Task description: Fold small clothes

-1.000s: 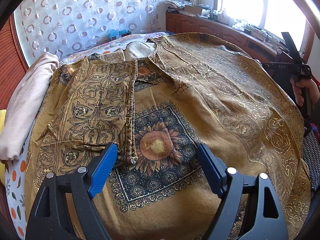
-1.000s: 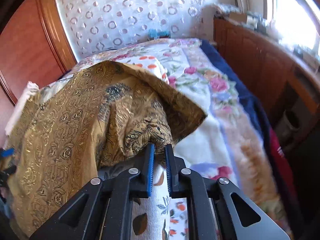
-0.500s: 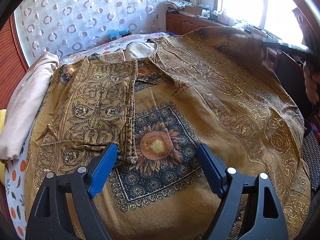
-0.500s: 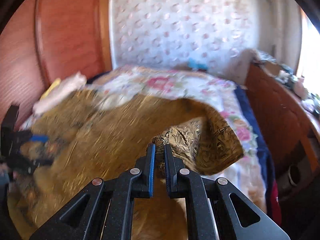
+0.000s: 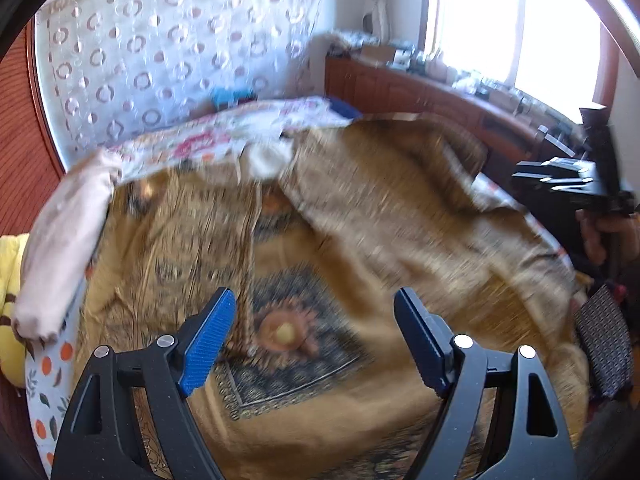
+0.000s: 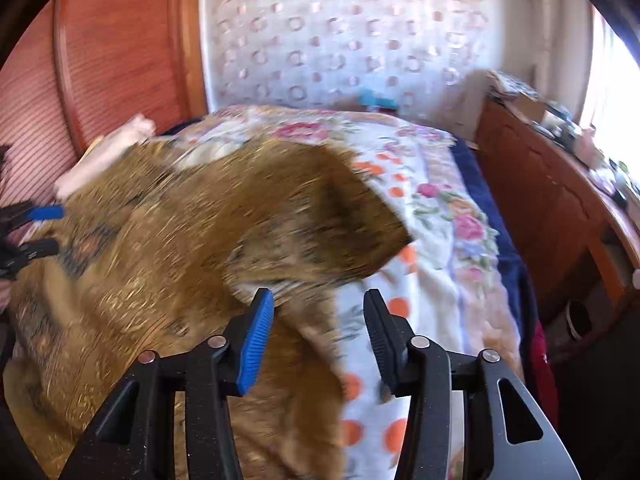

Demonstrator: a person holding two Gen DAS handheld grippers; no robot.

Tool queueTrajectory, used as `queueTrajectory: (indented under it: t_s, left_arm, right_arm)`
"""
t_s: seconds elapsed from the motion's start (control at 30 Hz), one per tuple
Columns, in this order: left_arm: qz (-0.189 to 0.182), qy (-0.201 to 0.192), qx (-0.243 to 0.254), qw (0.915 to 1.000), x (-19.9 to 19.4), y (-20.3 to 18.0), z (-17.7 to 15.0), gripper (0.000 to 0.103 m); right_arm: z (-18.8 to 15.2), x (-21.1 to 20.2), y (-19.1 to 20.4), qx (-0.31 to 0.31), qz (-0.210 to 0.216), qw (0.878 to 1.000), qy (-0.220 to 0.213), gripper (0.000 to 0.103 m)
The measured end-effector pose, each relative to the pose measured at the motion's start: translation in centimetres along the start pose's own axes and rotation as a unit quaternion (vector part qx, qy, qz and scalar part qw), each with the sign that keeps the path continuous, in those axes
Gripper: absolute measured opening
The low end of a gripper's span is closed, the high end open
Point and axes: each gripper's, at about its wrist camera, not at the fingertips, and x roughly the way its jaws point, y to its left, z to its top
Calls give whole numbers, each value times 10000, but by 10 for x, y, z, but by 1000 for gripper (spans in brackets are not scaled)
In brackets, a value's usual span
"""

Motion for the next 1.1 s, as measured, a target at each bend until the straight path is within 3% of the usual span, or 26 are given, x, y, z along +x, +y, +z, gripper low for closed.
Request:
queueTrajectory:
  t_s: [0.13, 0.3, 0.53, 0.6, 0.67, 0.83, 1.1]
  left_arm:
    - [-54, -235, 31, 9997, -14, -11, 13, 82]
    - [-164, -359, -13, 9992, -22, -14, 14, 82]
    - [-176, -269, -30, 9995, -19, -14, 6, 82]
    - [-161, -238, -67, 9996, -18, -11, 4, 82]
    - [-159, -233, -102, 9996, -19, -9, 2, 82]
    - [-138, -249, -251, 9993, -22, 1, -3, 82]
    - [-106, -256, -436, 9987, -23, 15, -10, 82]
  right_arm:
    - [12, 17, -9, 90, -249, 9996, -75, 54]
    - [25, 63, -23, 418, -333, 9984, 181, 55]
    - [45, 82, -47, 999, 330, 9942, 243, 55]
    - [53, 83, -45, 1060, 501, 9927, 295, 19]
    - [59, 76, -43, 952, 573, 9935, 260, 9]
    - [92, 59, -1, 351, 811, 9961, 35, 6]
    - [125, 48, 66, -252, 1376, 9899, -247, 6]
